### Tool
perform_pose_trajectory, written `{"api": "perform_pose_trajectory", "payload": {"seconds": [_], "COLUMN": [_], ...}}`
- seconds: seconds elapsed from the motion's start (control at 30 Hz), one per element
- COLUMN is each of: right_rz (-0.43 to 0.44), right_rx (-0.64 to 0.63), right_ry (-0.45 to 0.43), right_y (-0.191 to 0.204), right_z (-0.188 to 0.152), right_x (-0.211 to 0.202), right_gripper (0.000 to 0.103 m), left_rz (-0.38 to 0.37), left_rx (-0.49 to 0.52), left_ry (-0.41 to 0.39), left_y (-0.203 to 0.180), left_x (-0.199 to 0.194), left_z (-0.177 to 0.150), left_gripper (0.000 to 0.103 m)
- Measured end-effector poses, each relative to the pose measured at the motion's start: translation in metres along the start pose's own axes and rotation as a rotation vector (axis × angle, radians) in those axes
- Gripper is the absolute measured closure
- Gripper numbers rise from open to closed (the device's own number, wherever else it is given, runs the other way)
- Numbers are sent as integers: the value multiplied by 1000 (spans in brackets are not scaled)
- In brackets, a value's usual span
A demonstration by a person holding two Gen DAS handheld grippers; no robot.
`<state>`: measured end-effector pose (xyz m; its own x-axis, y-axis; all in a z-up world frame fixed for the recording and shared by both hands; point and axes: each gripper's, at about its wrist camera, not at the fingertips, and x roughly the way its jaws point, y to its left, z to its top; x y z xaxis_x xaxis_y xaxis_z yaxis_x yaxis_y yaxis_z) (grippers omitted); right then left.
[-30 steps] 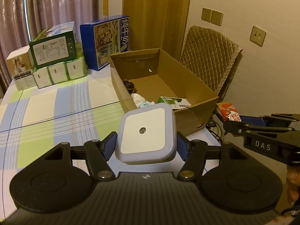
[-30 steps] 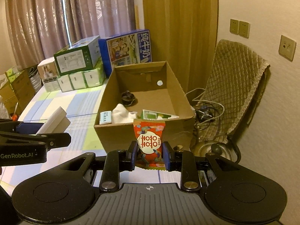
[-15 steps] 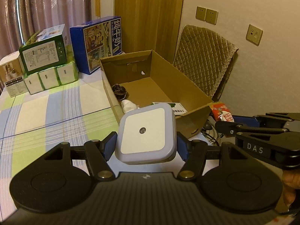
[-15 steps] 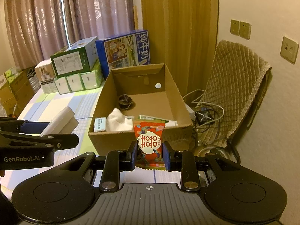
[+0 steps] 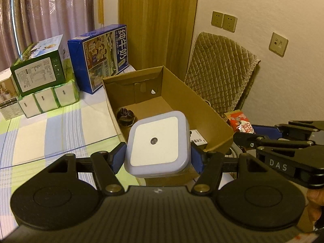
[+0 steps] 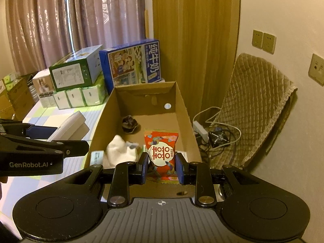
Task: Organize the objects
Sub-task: 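Carry night light and snack packet over the cardboard box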
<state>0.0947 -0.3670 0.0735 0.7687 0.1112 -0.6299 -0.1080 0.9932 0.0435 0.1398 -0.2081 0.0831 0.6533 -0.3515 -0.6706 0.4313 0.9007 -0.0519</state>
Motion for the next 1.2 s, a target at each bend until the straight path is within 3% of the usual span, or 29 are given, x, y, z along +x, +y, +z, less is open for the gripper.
{"api": "perform_pose_trajectory", "payload": {"seconds": [0.67, 1.2], "right_rz": [63, 60], "right_rx": [25, 12], "right_ry": [64, 130], "right_y": [-23, -33], "right_z": [55, 75], "right_x": [80, 149], "right_gripper": [77, 77], "left_rz": [-18, -14], "left_rx": [11, -35], "left_ry": [69, 136], "left_y": [17, 44], "left_x": [75, 137], "left_z": [70, 87], "left_gripper": [42, 42]}}
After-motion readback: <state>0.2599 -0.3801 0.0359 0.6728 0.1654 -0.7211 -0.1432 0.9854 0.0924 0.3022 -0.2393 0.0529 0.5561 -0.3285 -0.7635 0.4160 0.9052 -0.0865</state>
